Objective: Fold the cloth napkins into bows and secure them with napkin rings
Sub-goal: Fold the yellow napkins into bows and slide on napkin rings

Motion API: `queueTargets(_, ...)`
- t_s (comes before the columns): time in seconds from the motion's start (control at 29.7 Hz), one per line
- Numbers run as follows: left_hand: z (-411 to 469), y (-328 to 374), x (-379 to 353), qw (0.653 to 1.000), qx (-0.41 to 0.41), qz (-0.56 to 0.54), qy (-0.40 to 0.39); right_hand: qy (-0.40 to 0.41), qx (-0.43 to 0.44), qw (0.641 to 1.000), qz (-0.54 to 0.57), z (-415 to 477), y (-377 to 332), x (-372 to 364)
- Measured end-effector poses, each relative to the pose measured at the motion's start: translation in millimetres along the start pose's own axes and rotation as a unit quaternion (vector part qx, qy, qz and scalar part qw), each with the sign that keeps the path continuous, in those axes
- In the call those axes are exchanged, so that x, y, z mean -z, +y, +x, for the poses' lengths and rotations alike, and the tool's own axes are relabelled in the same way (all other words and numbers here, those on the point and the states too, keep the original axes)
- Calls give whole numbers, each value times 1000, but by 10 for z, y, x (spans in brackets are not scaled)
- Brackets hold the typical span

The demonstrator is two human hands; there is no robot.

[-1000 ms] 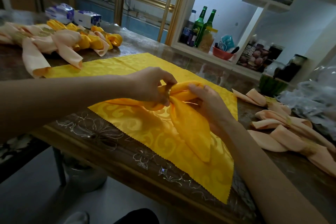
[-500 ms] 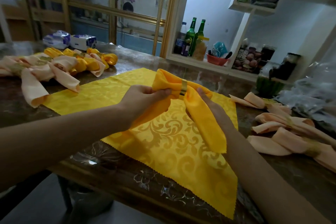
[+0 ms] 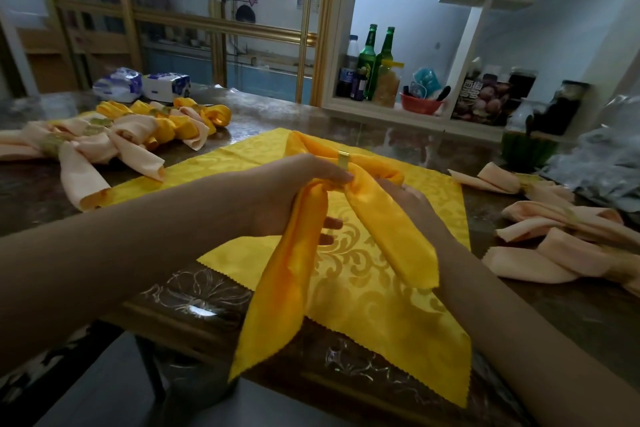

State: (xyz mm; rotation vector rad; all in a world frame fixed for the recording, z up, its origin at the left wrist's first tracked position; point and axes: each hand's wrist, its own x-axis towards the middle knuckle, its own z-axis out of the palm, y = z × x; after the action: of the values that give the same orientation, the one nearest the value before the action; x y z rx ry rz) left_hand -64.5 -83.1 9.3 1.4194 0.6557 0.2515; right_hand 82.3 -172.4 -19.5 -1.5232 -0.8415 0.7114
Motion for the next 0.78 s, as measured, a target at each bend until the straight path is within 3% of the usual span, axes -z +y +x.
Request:
queueTargets(0.1, 24, -85, 75, 997, -58, -19, -41, -32, 3, 998, 55, -82, -89, 8)
queueTargets(0.3, 85, -133, 5, 992, -86, -83, 45, -59, -30, 991, 118, -98, -182, 23)
queueTargets(0.4, 81, -181, -3, 993, -83, -66, 45, -38, 72, 996, -32, -17, -181, 119)
queueTargets(0.44, 74, -203, -17, 994, -88, -57, 40, -65, 83, 991, -87, -29, -192, 140)
queueTargets(0.51, 28, -244, -71, 993, -107, -35, 36, -176, 32, 973, -145, -72, -209, 160)
queueTargets(0.57, -26, -290, -139, 992, -118, -15, 37, -224, -1, 958, -178, -121, -207, 155)
queueTargets(0.78, -101, -338, -179, 991, -118, 17, 53, -193, 66, 947, -247, -145, -196, 127)
